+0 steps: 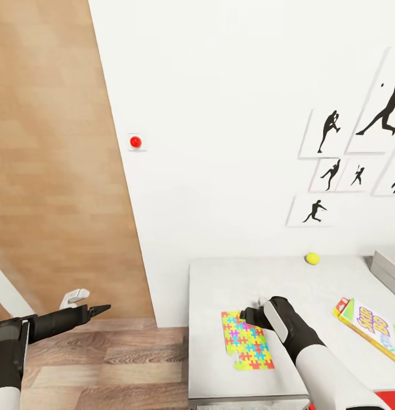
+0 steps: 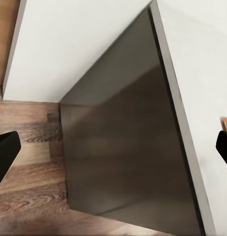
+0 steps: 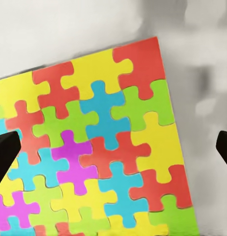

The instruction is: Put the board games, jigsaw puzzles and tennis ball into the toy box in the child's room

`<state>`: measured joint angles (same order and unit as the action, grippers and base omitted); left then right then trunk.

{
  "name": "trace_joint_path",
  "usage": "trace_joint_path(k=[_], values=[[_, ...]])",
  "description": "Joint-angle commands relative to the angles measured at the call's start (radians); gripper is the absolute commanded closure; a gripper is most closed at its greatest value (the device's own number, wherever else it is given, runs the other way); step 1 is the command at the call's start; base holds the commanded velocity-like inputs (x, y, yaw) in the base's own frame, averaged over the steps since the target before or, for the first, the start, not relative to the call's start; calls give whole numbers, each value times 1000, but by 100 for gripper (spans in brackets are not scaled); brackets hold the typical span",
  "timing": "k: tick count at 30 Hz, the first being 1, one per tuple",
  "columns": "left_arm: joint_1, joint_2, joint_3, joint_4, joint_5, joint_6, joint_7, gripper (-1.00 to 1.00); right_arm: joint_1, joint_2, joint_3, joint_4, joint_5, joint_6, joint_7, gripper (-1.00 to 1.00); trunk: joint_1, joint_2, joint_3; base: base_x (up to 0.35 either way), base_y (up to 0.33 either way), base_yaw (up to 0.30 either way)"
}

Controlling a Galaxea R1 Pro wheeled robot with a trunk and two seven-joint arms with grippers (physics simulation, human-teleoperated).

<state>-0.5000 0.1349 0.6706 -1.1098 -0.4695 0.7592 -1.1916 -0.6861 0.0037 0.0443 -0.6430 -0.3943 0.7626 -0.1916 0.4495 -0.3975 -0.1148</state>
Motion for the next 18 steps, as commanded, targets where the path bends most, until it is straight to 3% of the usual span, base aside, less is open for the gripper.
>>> trace_joint_path(k=[1,18], values=[[-2,-1,3,-1,-10,8,-10,-100,-1,0,3,-1,-11,3,-10,-100,1,-2,-2,-88,52,0],[-2,-1,3,-1,-9,7,-10,-100,0,-1,3,-1,-11,1,-2,-100,1,-2,-8,-14,8,0]])
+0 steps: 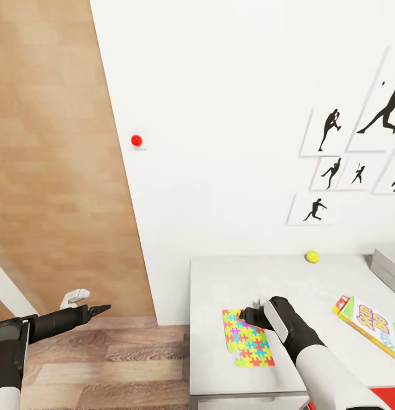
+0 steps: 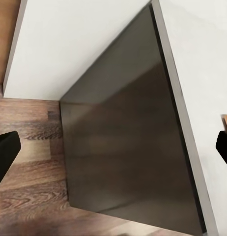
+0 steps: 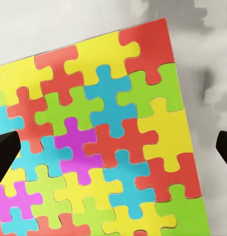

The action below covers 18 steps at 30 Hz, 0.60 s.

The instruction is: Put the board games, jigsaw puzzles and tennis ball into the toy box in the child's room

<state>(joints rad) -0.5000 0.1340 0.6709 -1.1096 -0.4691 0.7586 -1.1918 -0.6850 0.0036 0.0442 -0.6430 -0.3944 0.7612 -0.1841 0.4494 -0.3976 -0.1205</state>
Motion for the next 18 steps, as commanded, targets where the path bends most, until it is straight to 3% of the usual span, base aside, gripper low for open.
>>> trace_joint_path(k=[1,18], values=[[-2,-1,3,-1,-10,8,-10,-100,-1,-1,3,-1,-11,3,-9,-100,1,-2,-4,0,0,0],[-2,0,3,-1,-10,8,-10,-100,-1,-1,5,-1,-11,2,-9,-100,1,-2,-13,0,0,0]])
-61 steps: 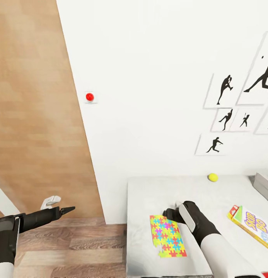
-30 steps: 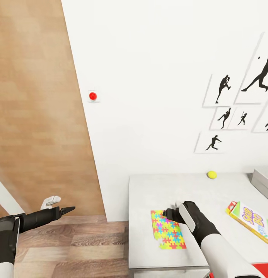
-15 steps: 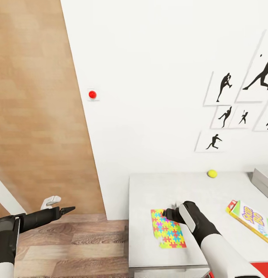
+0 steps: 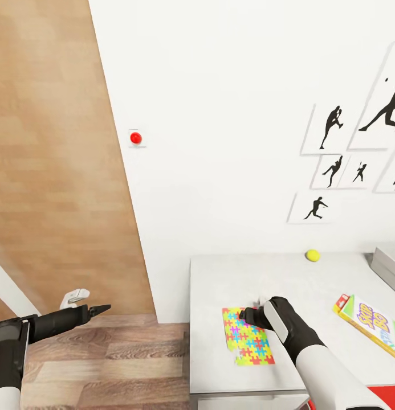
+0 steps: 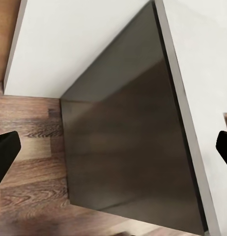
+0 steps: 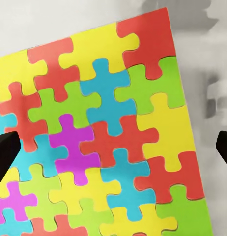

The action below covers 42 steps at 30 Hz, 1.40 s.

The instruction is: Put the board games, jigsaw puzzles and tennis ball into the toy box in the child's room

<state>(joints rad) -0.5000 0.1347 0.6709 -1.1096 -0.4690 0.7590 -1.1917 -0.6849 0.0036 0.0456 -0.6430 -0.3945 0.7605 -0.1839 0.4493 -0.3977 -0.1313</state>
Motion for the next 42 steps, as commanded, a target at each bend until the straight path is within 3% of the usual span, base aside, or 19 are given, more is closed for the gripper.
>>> trace_joint_path(k=[1,42], values=[[-2,0,3,-1,-10,8,-10,-100,-1,0,3,-1,-11,3,-9,-100,1,-2,-2,-14,10,0],[-2,-1,1,-1,-11,8,-9,-100,-1,0,4,-1,-11,3,-9,-100,1,-2,-2,-26,96,0]])
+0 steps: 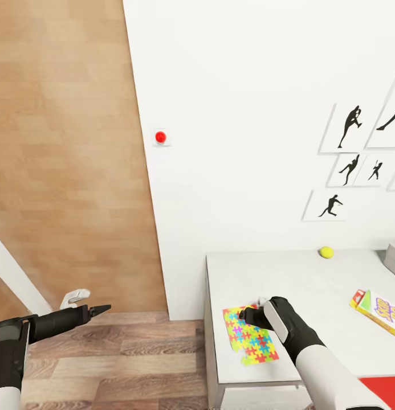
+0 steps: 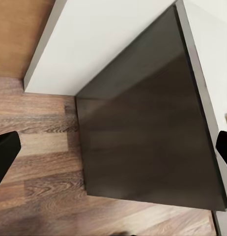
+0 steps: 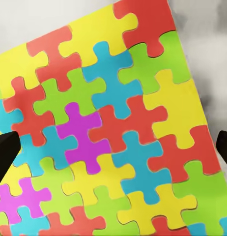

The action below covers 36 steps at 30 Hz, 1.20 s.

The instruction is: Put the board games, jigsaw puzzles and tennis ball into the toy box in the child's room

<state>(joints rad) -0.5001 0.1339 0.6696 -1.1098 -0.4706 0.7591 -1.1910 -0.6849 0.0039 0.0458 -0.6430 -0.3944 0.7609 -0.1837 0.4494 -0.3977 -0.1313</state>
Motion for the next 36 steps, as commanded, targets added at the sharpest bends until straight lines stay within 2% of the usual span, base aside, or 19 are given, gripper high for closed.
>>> trace_joint_path(k=[1,36], values=[[-2,0,3,-1,-10,7,-10,-100,-1,-1,3,-1,-11,3,-10,-100,1,-2,-2,-36,81,0],[-2,-1,3,-1,-10,6,-10,-100,-1,-1,3,-1,-9,3,-9,-100,1,-2,-2,-2,116,0]])
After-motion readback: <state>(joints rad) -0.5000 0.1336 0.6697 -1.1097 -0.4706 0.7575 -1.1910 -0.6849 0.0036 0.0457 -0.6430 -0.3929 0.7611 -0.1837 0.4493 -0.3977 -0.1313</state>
